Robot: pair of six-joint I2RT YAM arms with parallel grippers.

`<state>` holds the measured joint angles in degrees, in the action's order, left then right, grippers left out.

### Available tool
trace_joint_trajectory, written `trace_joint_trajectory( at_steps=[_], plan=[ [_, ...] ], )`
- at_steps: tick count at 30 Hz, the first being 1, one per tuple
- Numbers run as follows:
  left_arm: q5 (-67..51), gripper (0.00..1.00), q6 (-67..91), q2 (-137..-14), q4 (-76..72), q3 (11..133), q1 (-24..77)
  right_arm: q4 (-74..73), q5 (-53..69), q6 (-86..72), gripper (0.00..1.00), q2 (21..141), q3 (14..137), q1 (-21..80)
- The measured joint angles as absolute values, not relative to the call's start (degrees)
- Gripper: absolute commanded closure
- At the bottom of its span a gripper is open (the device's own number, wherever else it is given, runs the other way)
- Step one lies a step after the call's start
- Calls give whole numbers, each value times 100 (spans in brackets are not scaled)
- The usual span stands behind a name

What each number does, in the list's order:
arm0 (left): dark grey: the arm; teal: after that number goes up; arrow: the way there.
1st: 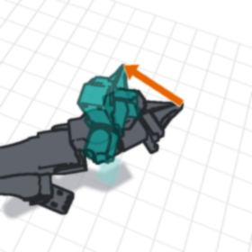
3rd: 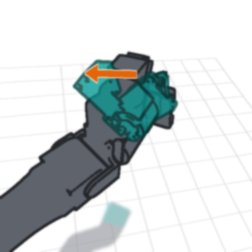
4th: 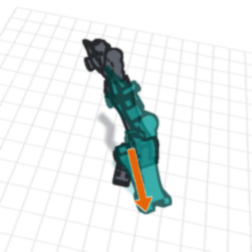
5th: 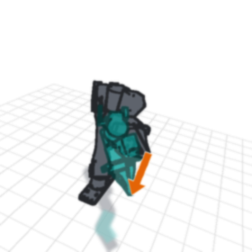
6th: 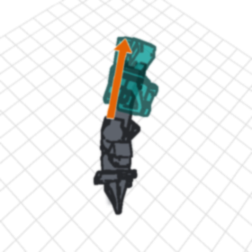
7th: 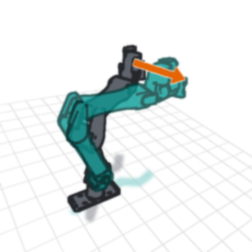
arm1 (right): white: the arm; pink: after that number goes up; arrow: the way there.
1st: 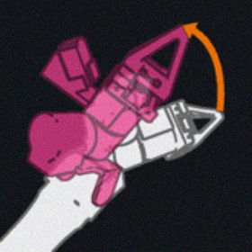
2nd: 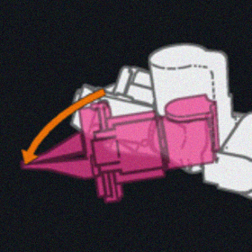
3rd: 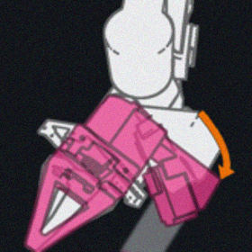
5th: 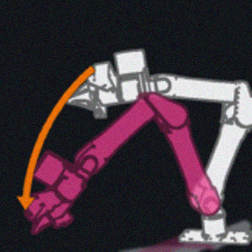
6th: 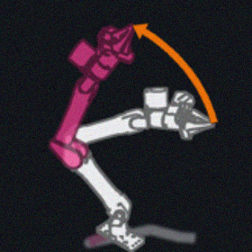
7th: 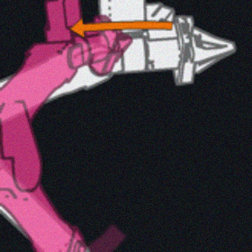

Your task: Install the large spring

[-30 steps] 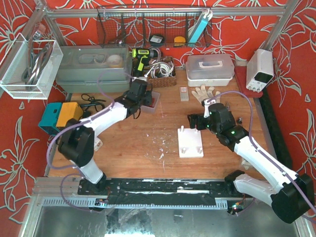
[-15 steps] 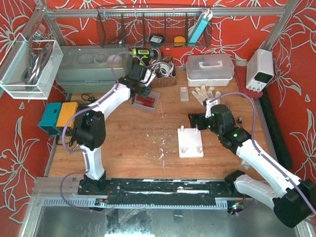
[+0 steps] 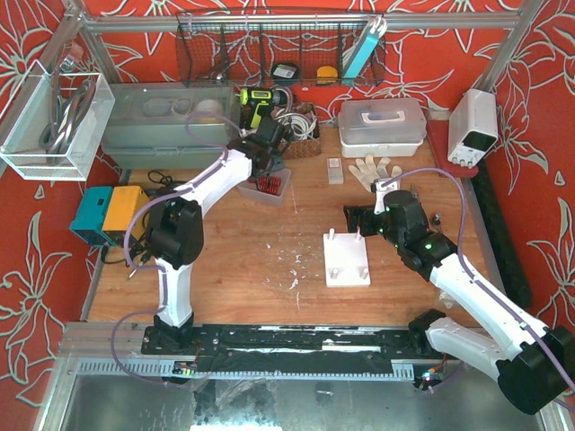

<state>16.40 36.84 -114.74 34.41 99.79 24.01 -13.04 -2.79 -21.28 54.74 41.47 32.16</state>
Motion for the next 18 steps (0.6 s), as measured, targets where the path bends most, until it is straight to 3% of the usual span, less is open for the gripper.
trace_joint_trajectory(
  at_steps=[5, 18],
  plan=[
    [1424, 60, 5529, -11629, 3763, 10101, 2412, -1304, -318, -2115, 1, 5465, 4147, 3216],
    [1452, 56, 7564, -12582, 4508, 10591, 2156, -1302, -405, -2062, 1, 5413, 4117, 3216]
  ],
)
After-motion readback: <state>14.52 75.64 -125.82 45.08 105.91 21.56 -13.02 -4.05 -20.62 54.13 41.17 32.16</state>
